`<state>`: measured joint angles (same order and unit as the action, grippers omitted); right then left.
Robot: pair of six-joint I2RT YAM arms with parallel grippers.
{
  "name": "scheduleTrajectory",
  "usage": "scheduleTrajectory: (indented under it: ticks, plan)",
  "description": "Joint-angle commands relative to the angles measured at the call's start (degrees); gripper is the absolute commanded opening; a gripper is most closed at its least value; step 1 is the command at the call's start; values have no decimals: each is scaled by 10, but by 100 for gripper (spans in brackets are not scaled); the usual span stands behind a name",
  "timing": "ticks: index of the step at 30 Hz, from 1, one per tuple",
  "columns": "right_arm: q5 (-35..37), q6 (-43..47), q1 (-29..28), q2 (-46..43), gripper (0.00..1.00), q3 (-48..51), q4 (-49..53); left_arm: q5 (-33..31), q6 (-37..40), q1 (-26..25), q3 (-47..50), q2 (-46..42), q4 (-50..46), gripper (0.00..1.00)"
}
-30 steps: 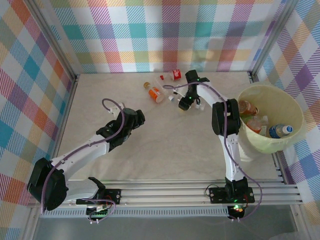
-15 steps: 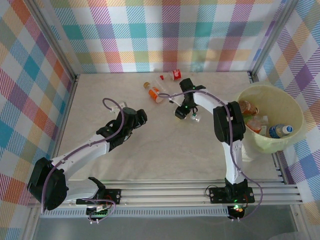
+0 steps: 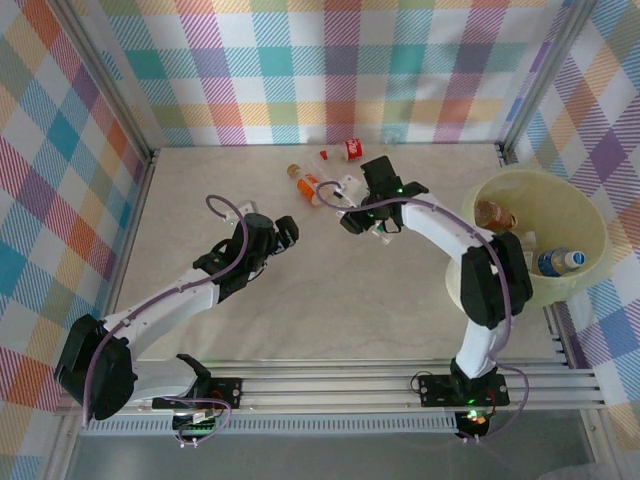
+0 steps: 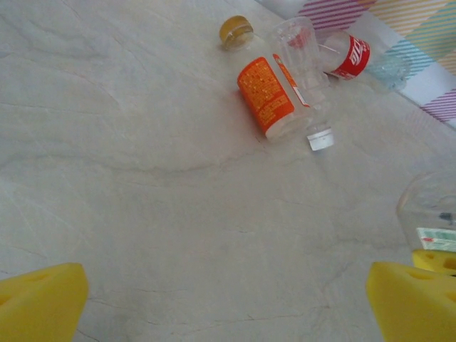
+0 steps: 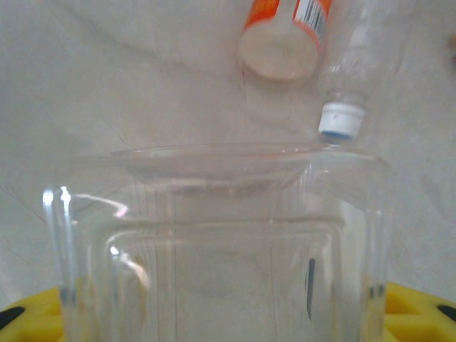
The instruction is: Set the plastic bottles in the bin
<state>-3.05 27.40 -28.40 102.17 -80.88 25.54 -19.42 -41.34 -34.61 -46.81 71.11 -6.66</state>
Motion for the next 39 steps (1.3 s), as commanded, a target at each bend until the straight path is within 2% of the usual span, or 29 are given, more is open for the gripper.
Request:
scheduleTrajectory:
  ticks: [1,10,18,23,28,35,39]
  plan:
    - [-25,-38,-4,-48,39,28,-61,34,3,6,0,2,33,100]
    - [-45,-92,-4,-180,35,77,-107,93,-1,2,-10,4,63,100]
    - [32,-148,-4,-282,35,54,-60,101,-6,-12,-43,13,42,100]
    - [113,-167,0,-337,36,40,-36,69,-1,-33,-60,22,41,100]
    - [152,-207,40,-373,36,25,-14,39,5,-51,-68,29,51,100]
    - [83,-277,132,-421,37,17,-45,45,8,-55,-99,61,31,100]
    - [121,-278,173,-429,37,6,-50,47,2,-56,-106,72,29,100]
